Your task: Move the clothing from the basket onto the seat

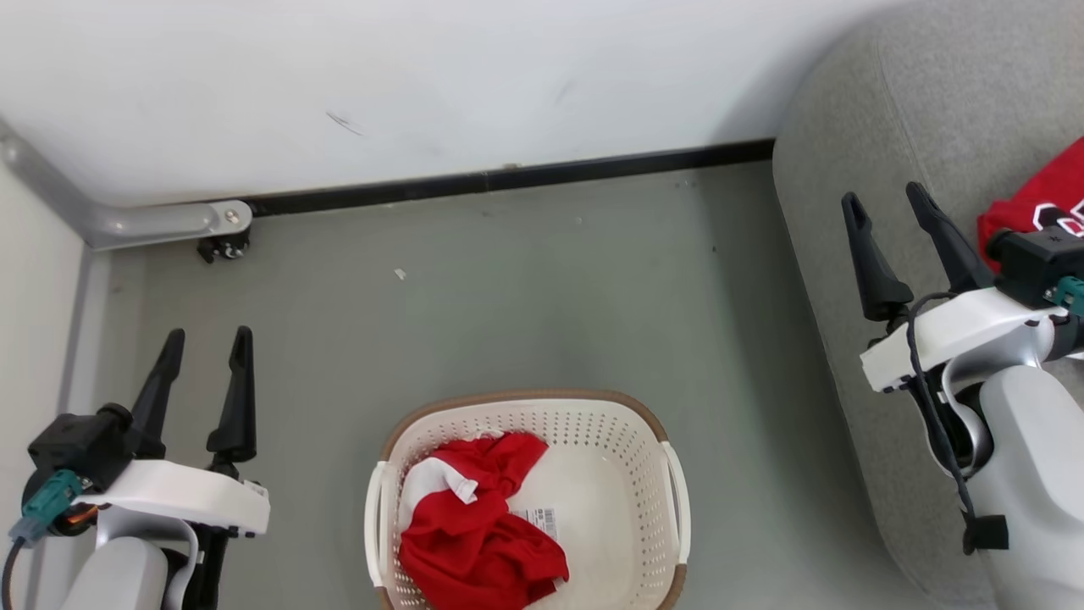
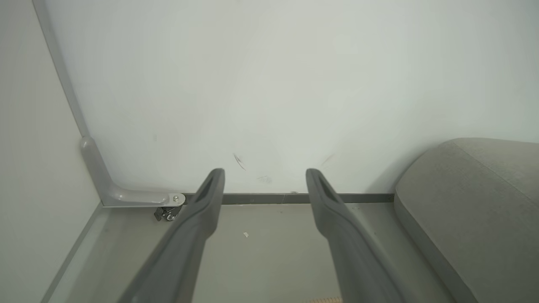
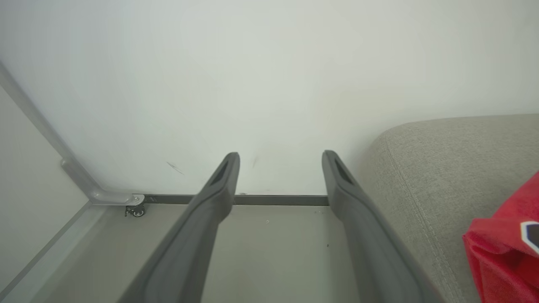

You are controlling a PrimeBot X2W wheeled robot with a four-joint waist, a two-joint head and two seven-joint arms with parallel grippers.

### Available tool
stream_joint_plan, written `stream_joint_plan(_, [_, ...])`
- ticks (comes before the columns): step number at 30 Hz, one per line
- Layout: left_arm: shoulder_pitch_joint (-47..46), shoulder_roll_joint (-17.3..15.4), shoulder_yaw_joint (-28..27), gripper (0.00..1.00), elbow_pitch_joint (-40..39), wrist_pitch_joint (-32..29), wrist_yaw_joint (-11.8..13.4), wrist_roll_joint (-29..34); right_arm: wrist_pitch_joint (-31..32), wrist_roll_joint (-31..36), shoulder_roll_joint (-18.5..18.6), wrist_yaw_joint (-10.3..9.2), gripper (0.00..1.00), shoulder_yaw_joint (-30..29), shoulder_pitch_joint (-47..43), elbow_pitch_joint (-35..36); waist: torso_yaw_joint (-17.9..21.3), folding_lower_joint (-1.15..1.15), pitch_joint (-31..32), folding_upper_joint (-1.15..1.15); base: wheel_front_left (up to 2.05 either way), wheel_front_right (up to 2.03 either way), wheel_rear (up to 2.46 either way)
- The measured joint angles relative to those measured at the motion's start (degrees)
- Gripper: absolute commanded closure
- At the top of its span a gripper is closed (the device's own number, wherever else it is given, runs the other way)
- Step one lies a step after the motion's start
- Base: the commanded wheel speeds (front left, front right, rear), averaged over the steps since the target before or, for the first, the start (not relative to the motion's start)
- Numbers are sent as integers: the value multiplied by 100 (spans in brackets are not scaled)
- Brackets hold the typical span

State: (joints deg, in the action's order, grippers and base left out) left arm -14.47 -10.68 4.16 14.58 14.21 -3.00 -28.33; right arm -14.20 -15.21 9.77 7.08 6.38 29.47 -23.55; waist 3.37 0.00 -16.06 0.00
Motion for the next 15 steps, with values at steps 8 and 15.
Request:
stream_joint_plan(8, [142,60,88,0,123,2,-122,9,-10,-20,69,-1,0,-393,-289,487,-163,0,315,0,0,0,0])
stream_joint_plan(15, [293,85,110,0,189,8,-177,45,-15,-19,20,-1,0,-721,-883,828,-249,0,588,0,0,0,0])
